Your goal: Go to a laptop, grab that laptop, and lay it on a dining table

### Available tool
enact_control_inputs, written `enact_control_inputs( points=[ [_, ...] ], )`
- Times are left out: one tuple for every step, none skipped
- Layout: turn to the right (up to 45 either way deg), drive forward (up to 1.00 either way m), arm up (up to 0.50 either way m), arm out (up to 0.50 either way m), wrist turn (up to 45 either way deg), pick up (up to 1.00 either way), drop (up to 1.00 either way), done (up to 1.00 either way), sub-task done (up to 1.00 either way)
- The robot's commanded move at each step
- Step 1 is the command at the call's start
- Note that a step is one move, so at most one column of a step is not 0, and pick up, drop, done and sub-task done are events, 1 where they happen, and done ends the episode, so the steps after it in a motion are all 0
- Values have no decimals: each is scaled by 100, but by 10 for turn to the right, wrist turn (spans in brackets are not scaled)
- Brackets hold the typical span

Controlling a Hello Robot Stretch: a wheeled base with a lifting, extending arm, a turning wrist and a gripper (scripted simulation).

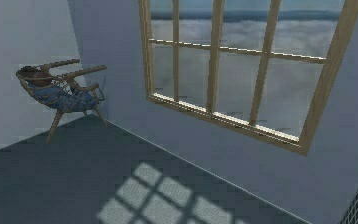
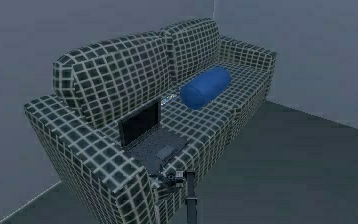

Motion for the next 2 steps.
enact_control_inputs(
  points=[
    [0, 0, 0, 0, 0, 100, 0, 0, 0],
    [0, 0, 10, 0, 0, 0, 0, 0, 0]
  ],
)
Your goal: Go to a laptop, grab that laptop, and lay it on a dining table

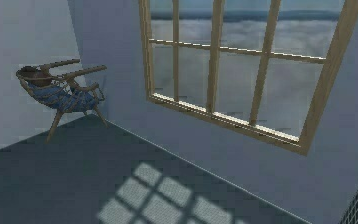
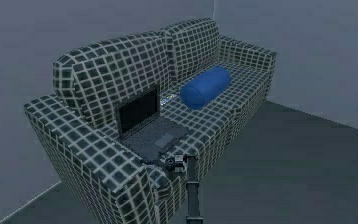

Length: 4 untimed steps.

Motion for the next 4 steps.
enact_control_inputs(
  points=[
    [0, 0, 48, 0, 0, 0, 0, 0, 0],
    [0, 0, 0, 0, -450, 0, 0, 0, 0],
    [0, 0, 0, 0, -450, 0, 0, 0, 0],
    [0, 0, 0, 0, -60, 0, 0, 0, 0]
  ],
)
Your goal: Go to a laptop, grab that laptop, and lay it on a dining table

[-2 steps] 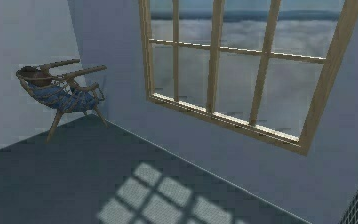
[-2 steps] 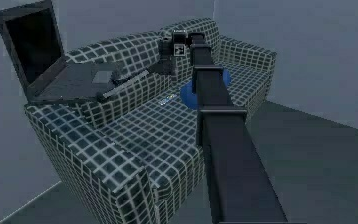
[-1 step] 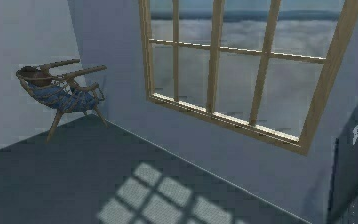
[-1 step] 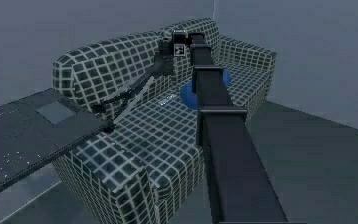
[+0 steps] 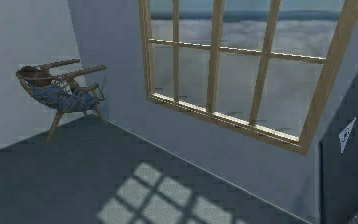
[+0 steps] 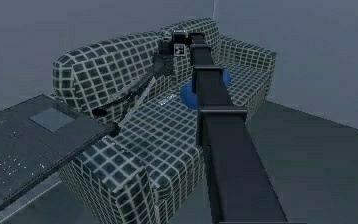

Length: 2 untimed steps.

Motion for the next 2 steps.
enact_control_inputs(
  points=[
    [0, 0, 0, -44, 0, 0, 0, 0, 0],
    [-450, 0, 0, 0, 0, 0, 0, 0, 0]
  ],
)
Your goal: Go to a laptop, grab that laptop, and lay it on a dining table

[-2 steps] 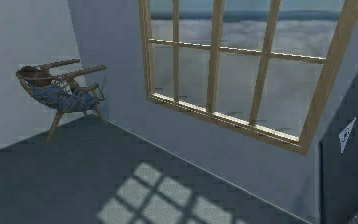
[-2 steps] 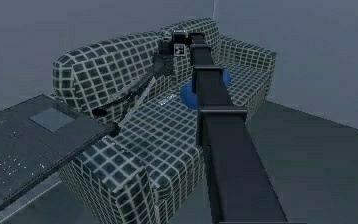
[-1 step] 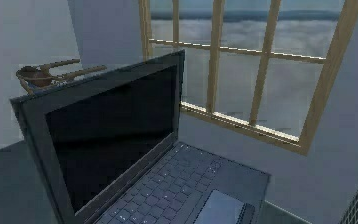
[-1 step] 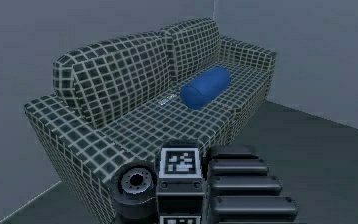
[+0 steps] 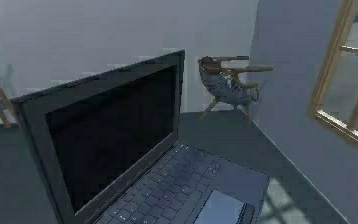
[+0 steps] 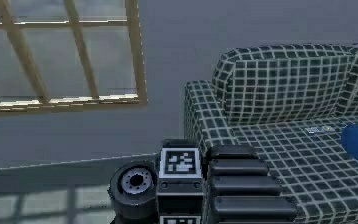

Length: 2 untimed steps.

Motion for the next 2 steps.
enact_control_inputs(
  points=[
    [-450, 0, 0, 0, 0, 0, 0, 0, 0],
    [-450, 0, 0, 0, 0, 0, 0, 0, 0]
  ],
)
